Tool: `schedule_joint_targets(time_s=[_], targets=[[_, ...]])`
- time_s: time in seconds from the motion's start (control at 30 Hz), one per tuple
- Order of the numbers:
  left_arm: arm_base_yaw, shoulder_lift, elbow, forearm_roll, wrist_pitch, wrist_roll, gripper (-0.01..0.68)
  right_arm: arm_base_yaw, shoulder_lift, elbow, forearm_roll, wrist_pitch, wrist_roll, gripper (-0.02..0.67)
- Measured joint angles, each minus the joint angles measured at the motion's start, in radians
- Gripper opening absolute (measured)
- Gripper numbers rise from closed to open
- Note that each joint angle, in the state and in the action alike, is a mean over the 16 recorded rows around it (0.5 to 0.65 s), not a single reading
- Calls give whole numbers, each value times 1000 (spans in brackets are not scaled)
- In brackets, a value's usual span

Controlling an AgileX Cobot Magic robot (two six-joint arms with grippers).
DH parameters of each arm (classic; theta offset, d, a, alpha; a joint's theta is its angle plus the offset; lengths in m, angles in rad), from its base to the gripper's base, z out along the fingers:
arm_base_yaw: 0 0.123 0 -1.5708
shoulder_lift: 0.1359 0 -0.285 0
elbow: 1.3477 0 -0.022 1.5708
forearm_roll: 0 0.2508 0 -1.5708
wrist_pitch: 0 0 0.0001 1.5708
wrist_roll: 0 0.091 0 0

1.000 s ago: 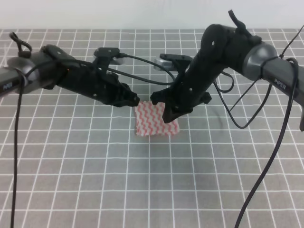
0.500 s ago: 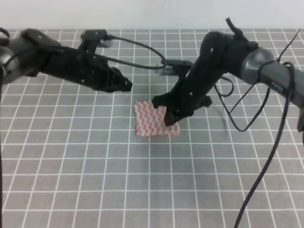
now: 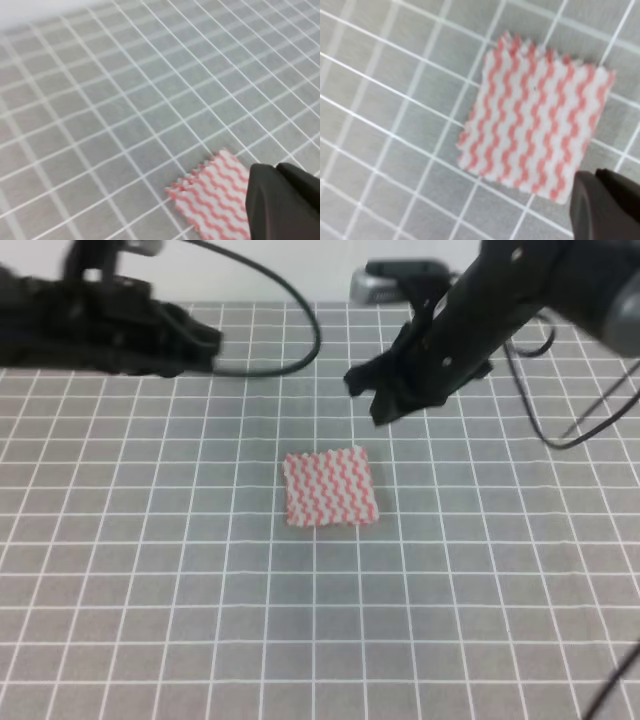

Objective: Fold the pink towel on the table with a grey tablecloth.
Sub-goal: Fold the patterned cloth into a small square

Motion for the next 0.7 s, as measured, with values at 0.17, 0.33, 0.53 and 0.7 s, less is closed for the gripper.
schedule_joint_targets(time_s=[0.17,0.33,0.53,0.7], targets=[[-1,-286,229,-9,-150,2,-1,0,-163,99,-6,-60,0,-15],[-1,-614,454,-24,-265,2,-2,0,-319,221,10,-131,-1,-15],[-2,-1003,681,-33,-337,-13,-2,13,-505,407,42,-236,-4,-15],[-2,-1231,810,-19,-336,-45,-2,32,-652,553,68,-318,0,-15]])
